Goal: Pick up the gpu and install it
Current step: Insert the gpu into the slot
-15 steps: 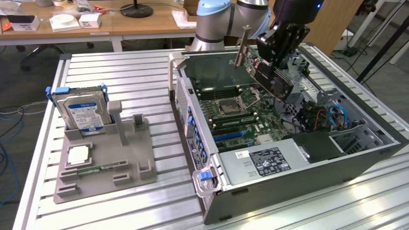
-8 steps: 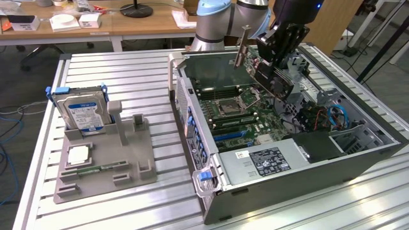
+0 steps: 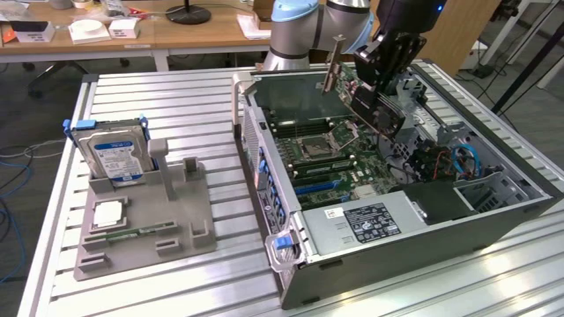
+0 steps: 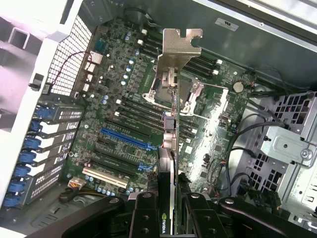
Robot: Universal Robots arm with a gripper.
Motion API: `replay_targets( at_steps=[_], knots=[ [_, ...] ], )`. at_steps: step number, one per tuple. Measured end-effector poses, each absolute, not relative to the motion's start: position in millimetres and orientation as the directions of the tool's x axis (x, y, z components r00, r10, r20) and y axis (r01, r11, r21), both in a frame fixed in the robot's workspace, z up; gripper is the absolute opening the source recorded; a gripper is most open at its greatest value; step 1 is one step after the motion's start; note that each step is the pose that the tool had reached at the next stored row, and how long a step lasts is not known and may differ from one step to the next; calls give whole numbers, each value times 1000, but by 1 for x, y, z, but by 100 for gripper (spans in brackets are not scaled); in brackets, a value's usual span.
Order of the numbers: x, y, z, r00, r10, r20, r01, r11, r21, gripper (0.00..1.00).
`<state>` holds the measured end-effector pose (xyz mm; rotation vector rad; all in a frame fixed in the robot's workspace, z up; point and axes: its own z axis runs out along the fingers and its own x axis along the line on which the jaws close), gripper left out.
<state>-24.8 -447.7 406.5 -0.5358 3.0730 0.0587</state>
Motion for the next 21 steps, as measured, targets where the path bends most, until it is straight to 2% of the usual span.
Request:
replay_targets(
  at_steps=[21],
  knots=[
    [-25,-448,406,-918,-395,-28,-395,918,33,26]
  ],
)
